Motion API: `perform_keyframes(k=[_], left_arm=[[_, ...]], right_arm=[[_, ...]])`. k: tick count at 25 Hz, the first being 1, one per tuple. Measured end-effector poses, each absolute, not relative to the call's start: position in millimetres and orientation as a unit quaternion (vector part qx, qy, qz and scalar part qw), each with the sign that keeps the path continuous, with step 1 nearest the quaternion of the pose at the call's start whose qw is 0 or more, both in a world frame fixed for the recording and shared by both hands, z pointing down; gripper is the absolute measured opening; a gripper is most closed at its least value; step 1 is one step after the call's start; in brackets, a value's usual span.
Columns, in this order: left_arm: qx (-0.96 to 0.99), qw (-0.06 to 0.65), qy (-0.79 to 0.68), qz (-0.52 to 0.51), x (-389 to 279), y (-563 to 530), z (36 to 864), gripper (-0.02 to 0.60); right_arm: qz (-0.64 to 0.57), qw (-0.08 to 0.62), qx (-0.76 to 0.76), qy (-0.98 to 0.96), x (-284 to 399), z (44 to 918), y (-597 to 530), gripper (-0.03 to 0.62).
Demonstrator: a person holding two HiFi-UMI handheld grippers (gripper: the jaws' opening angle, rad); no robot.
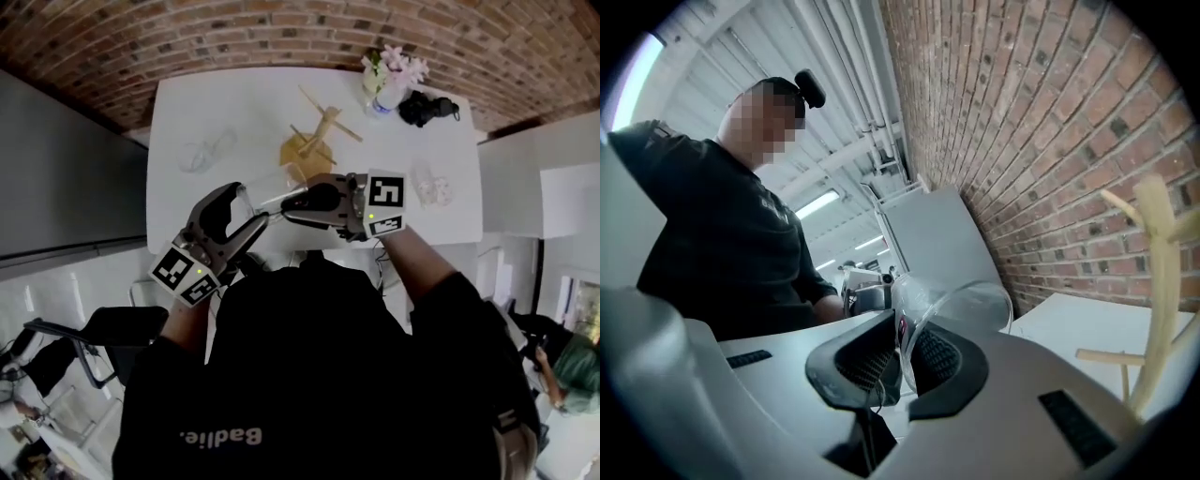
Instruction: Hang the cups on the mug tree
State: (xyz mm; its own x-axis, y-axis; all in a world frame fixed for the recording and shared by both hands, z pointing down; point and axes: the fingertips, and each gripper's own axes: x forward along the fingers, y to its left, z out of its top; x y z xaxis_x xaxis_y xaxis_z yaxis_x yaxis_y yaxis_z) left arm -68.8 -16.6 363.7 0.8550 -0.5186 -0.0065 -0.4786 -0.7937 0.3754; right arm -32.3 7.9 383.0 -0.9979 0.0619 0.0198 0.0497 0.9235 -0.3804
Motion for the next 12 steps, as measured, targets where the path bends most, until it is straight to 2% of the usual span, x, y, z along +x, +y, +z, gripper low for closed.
perform_keyframes(k=[12], left_arm=[[0.921, 0.188, -0.341, -0.013, -36, -39, 377, 0.293]], right_arm=[[0.250, -0.058, -0.092, -0.962, 0, 407, -18, 0.058]])
